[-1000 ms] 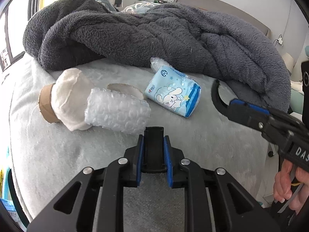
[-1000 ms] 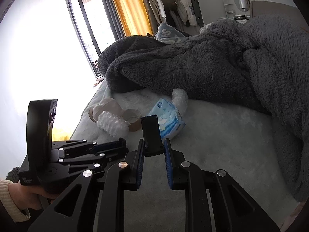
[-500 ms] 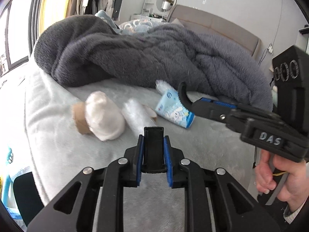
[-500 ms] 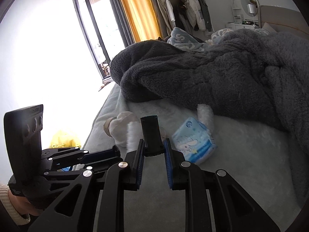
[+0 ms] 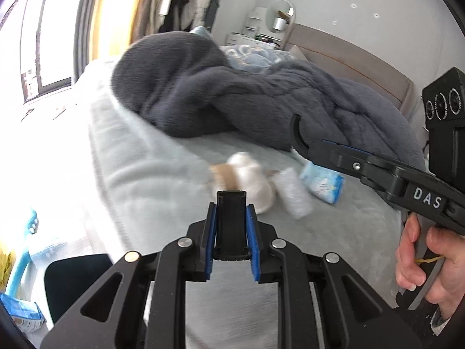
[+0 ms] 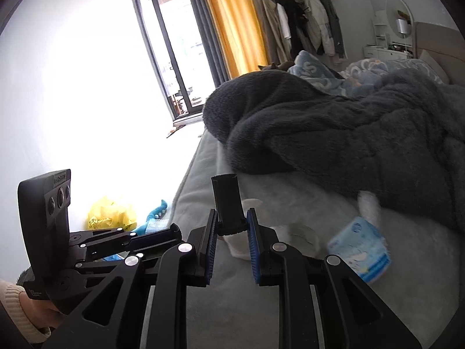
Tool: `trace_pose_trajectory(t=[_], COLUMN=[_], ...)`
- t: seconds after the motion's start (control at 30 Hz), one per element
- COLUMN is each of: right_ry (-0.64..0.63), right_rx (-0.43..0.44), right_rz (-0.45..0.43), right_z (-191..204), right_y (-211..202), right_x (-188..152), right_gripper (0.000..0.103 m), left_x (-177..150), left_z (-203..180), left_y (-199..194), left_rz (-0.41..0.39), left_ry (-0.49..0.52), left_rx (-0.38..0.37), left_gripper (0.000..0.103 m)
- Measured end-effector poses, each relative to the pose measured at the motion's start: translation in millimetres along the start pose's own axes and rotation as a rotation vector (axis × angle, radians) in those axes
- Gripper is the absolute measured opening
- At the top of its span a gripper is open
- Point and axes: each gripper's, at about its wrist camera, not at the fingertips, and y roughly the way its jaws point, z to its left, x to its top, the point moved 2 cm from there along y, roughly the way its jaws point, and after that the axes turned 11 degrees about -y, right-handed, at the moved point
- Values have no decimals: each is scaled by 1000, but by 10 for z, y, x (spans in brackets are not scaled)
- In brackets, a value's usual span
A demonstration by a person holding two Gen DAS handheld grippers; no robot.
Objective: Collect trash
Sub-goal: 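Carry the black clip with the right tool over the teal bin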
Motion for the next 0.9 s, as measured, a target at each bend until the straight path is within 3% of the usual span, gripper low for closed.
trace_pose_trajectory(t=[0.3,0.53,0.9], right_ry=[-61,-84,-124], right_rx=[71,120,223], right_rz=[36,69,176], right_z=[497,880,1498], right_y=[413,717,1286], right_x=[152,223,168], right_gripper=[20,20,20], left_x=[28,-66,-342], left_z=[655,1176,1896], left_y=[-109,-159,-133], left_rz=[23,67,217], left_ry=[-62,-143,-216], left_rx=[128,167,312], left_gripper=[21,21,21])
